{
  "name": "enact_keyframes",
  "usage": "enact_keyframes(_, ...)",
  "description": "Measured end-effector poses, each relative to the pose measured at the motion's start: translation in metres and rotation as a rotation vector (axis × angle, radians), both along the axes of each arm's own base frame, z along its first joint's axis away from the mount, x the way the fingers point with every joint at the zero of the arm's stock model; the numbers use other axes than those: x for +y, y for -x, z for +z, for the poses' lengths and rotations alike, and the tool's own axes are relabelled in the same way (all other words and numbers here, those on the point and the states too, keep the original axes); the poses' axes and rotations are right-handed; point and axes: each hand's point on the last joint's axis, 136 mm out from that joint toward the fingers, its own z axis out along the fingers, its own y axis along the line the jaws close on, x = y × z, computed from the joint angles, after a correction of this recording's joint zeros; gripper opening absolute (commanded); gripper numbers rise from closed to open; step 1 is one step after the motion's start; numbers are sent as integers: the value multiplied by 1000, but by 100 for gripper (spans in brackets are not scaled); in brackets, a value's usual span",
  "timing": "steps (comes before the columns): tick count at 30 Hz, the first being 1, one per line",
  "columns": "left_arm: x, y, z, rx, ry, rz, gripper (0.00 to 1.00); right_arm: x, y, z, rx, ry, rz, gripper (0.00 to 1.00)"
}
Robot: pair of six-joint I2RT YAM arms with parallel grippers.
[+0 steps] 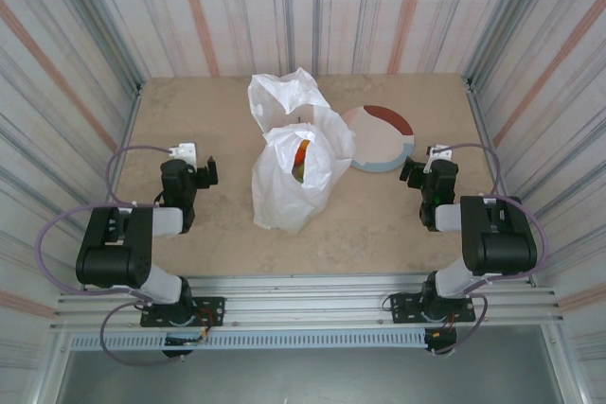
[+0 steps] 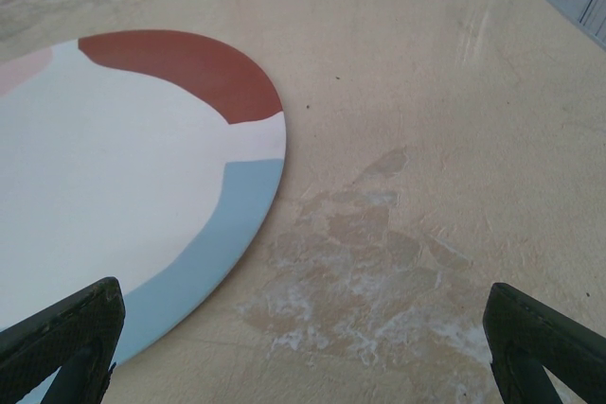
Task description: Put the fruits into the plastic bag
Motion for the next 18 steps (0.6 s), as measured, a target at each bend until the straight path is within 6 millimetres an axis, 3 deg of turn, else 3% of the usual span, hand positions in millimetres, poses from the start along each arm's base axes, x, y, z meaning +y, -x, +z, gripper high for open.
enact_keyframes(18, -5, 0, -2, 5, -2, -20, 99, 0, 0, 0, 0, 0, 0, 99)
